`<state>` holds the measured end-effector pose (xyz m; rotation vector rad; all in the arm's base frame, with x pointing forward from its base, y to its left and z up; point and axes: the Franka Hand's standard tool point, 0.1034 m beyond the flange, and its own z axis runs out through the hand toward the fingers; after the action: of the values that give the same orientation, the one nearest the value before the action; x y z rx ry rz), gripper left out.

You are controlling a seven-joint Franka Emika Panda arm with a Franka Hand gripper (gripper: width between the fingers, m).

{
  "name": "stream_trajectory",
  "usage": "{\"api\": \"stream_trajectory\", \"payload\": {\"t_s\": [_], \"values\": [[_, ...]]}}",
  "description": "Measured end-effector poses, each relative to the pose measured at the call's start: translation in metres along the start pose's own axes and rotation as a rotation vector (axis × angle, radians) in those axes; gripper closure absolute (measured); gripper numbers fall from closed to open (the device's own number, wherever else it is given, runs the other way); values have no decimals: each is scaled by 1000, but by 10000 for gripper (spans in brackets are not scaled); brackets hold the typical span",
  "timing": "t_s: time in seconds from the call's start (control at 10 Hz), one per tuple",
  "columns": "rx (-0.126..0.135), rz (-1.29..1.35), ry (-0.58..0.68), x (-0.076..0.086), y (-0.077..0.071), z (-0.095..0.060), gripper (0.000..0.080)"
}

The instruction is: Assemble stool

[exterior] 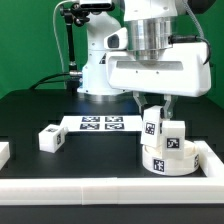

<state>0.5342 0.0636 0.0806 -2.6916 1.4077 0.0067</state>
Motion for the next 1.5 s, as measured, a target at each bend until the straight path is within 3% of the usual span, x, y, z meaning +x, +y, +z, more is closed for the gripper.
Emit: {"api": "stream_trajectory", "payload": {"t_s": [0.5,0.9,1.2,1.3,1.4,1.5], "values": [[13,304,-16,-7,-4,1,459],[51,656,-51,-12,-9,2,459],[48,651,-53,-12,-9,2,459],[9,598,-62,-18,-13,0,255],[-3,553,-62,-21,-21,-6,255],[0,511,-64,-25,-26,-11,182]]}}
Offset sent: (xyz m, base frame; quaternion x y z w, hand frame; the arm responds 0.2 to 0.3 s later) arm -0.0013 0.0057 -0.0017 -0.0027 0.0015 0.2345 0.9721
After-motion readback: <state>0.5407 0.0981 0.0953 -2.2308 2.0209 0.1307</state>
